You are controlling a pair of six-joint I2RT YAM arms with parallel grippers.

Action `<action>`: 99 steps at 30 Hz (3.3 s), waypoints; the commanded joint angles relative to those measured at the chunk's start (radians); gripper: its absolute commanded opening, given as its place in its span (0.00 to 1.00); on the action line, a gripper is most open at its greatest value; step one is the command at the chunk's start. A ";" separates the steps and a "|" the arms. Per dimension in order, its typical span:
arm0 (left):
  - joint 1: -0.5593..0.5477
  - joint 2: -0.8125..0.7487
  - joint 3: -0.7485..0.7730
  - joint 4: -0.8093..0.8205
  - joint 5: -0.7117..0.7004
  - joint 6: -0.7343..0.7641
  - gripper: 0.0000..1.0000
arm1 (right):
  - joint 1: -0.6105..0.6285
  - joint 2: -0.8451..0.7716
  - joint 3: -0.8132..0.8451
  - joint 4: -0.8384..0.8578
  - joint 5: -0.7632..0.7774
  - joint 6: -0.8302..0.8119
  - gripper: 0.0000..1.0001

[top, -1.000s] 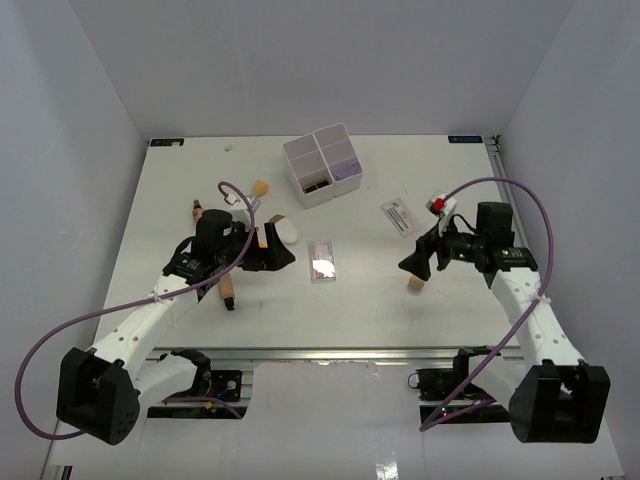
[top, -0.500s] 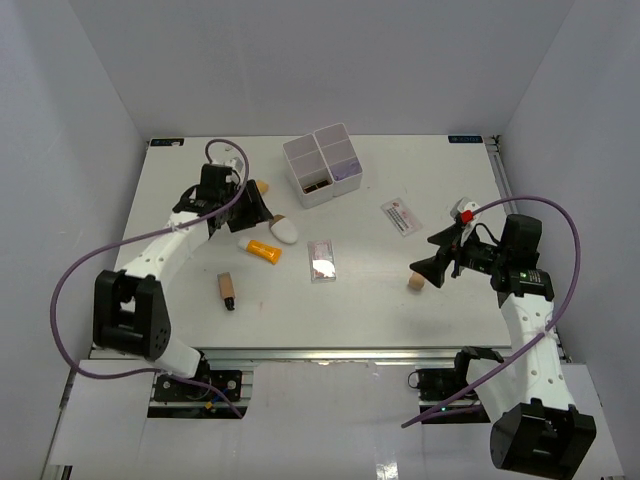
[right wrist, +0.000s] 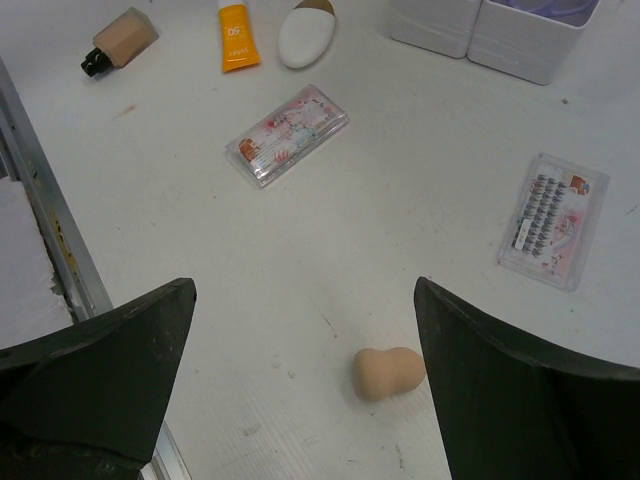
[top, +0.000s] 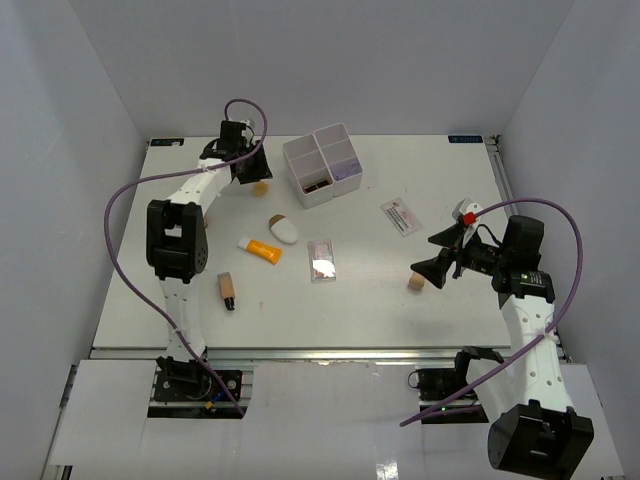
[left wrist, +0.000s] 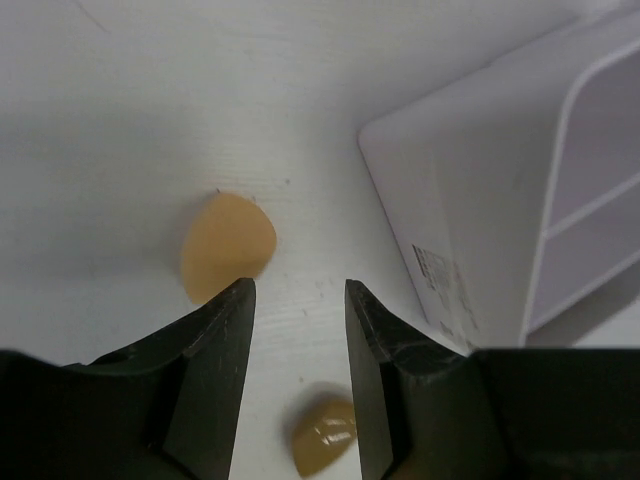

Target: Organize the makeup

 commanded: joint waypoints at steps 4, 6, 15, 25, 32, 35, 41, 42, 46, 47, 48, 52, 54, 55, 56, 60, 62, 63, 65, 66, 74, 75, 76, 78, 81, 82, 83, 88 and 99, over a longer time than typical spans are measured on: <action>0.003 0.127 0.193 -0.021 -0.104 0.206 0.50 | -0.006 0.020 -0.010 0.013 -0.025 -0.004 0.96; 0.003 0.142 0.186 -0.003 -0.112 0.237 0.48 | -0.007 0.024 -0.009 0.016 -0.029 -0.007 0.96; -0.010 0.157 0.106 0.025 -0.191 0.298 0.45 | -0.008 0.027 -0.010 0.019 -0.017 -0.010 0.97; -0.026 0.135 0.044 0.017 -0.222 0.301 0.14 | -0.009 0.026 -0.010 0.018 -0.011 -0.011 0.97; -0.037 0.032 0.021 0.016 -0.192 0.289 0.00 | -0.029 0.018 -0.011 0.018 -0.012 -0.011 0.96; -0.059 -0.043 -0.013 0.031 -0.189 0.294 0.00 | -0.031 0.014 -0.013 0.018 -0.015 -0.011 0.97; -0.092 -0.228 -0.133 0.092 -0.189 0.280 0.00 | -0.040 0.010 -0.016 0.018 -0.021 -0.011 0.97; -0.102 -0.262 -0.153 0.103 -0.187 0.278 0.00 | -0.041 0.010 -0.016 0.018 -0.022 -0.011 0.96; -0.157 -0.319 -0.176 0.129 -0.172 0.287 0.00 | -0.045 0.011 -0.017 0.018 -0.025 -0.013 0.97; -0.179 -0.327 -0.168 0.135 -0.170 0.299 0.00 | -0.046 0.011 -0.018 0.018 -0.026 -0.013 0.97; -0.201 -0.334 -0.160 0.141 -0.168 0.310 0.00 | -0.046 0.012 -0.018 0.018 -0.027 -0.013 0.97; -0.278 -0.286 -0.090 0.156 -0.174 0.395 0.00 | -0.047 0.014 -0.019 0.018 -0.025 -0.014 0.97; -0.294 -0.245 -0.053 0.156 -0.177 0.422 0.00 | -0.048 0.015 -0.019 0.018 -0.026 -0.015 0.97; -0.300 -0.227 -0.025 0.156 -0.176 0.439 0.00 | -0.048 0.015 -0.019 0.018 -0.025 -0.015 0.97; -0.304 -0.207 -0.001 0.157 -0.174 0.451 0.00 | -0.049 0.015 -0.019 0.018 -0.025 -0.016 0.97; -0.310 -0.132 0.059 0.168 -0.157 0.496 0.00 | -0.051 0.018 -0.020 0.018 -0.027 -0.016 0.96; -0.315 -0.107 0.087 0.178 -0.155 0.534 0.00 | -0.051 0.019 -0.020 0.018 -0.029 -0.016 0.97; -0.316 -0.092 0.102 0.183 -0.153 0.553 0.00 | -0.051 0.020 -0.020 0.018 -0.029 -0.016 0.97; -0.317 -0.056 0.131 0.188 -0.142 0.594 0.00 | -0.050 0.023 -0.020 0.018 -0.029 -0.016 0.97; -0.318 -0.044 0.140 0.192 -0.140 0.618 0.00 | -0.051 0.024 -0.020 0.018 -0.028 -0.017 0.97; -0.318 0.042 0.177 0.229 -0.150 0.716 0.00 | -0.052 0.031 -0.021 0.018 -0.023 -0.017 0.97; -0.318 0.050 0.179 0.234 -0.155 0.724 0.00 | -0.053 0.032 -0.021 0.018 -0.023 -0.017 0.97; -0.318 0.059 0.181 0.238 -0.162 0.730 0.00 | -0.053 0.033 -0.022 0.019 -0.023 -0.017 0.97; -0.318 0.073 0.180 0.254 -0.179 0.752 0.01 | -0.053 0.036 -0.022 0.019 -0.024 -0.017 0.97; -0.318 0.085 0.180 0.268 -0.198 0.769 0.03 | -0.053 0.038 -0.022 0.019 -0.025 -0.019 0.97; -0.318 0.090 0.178 0.276 -0.203 0.775 0.04 | -0.053 0.038 -0.022 0.019 -0.025 -0.019 0.97; -0.318 0.093 0.176 0.282 -0.212 0.777 0.06 | -0.053 0.039 -0.022 0.019 -0.025 -0.019 0.97; -0.316 0.103 0.163 0.304 -0.238 0.782 0.11 | -0.054 0.040 -0.023 0.019 -0.022 -0.019 0.97; -0.316 0.051 0.101 0.325 -0.234 0.763 0.56 | -0.059 0.042 -0.025 0.021 -0.022 -0.019 0.97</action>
